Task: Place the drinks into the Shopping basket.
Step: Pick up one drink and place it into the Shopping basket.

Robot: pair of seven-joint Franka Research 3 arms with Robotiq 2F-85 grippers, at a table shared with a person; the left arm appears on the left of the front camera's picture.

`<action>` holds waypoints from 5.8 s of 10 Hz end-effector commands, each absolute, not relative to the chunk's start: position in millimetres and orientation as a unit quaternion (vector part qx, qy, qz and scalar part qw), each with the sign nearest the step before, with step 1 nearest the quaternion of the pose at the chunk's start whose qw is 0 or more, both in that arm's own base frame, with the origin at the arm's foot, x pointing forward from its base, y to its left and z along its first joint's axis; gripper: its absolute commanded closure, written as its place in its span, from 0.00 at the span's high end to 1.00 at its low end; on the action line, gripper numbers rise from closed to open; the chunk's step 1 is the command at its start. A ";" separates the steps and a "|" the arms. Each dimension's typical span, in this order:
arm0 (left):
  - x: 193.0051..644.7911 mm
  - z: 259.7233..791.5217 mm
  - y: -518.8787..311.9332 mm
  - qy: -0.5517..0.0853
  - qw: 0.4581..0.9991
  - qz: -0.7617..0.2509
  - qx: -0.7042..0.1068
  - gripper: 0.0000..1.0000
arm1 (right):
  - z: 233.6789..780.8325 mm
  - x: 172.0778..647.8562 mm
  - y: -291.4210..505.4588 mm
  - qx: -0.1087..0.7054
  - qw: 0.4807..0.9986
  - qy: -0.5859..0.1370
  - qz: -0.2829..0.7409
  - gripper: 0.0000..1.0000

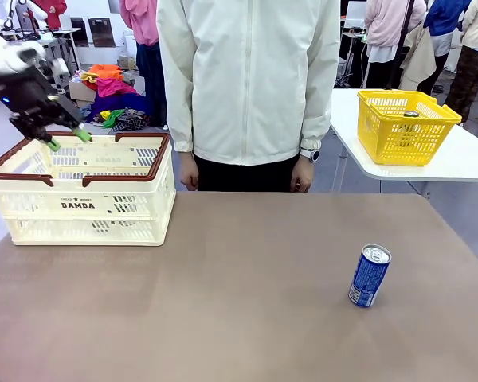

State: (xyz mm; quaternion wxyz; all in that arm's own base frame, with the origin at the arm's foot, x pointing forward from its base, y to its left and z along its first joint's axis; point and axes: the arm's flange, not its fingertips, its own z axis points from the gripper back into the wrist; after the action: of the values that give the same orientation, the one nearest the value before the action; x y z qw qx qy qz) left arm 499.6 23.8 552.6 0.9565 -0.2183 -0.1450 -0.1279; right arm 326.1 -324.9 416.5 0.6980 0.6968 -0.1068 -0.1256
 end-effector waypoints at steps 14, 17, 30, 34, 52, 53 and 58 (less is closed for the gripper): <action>338.6 455.2 103.3 -0.097 0.860 -0.070 -0.497 1.00 | 419.5 323.9 -324.5 0.697 0.699 -0.102 -0.123 1.00; 338.6 455.2 103.3 -0.097 0.860 -0.070 -0.497 1.00 | 419.5 323.9 -324.5 0.697 0.699 -0.102 -0.123 1.00; 338.6 455.2 103.3 -0.097 0.860 -0.070 -0.497 1.00 | 555.2 411.7 -118.0 0.350 0.932 0.067 0.069 1.00; 338.6 455.2 103.3 -0.097 0.860 -0.070 -0.497 1.00 | 521.4 397.4 15.0 0.086 0.985 0.076 0.128 1.00; 338.6 455.2 103.3 -0.097 0.860 -0.070 -0.497 1.00 | 388.1 376.5 141.6 -0.021 0.999 0.019 -0.034 1.00; 338.6 455.2 103.3 -0.097 0.860 -0.070 -0.497 1.00 | 385.0 376.9 141.4 -0.022 0.999 0.023 -0.032 1.00; 338.6 455.2 103.3 -0.097 0.860 -0.070 -0.497 1.00 | 372.9 379.0 144.6 -0.044 0.997 0.054 -0.020 1.00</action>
State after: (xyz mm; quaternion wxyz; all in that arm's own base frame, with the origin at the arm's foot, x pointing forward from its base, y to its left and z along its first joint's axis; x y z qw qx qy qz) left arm 341.5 101.8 454.8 0.8590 -0.4979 -0.0997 -0.0658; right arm 377.8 140.5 373.4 0.9983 -0.0222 0.0532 -0.0126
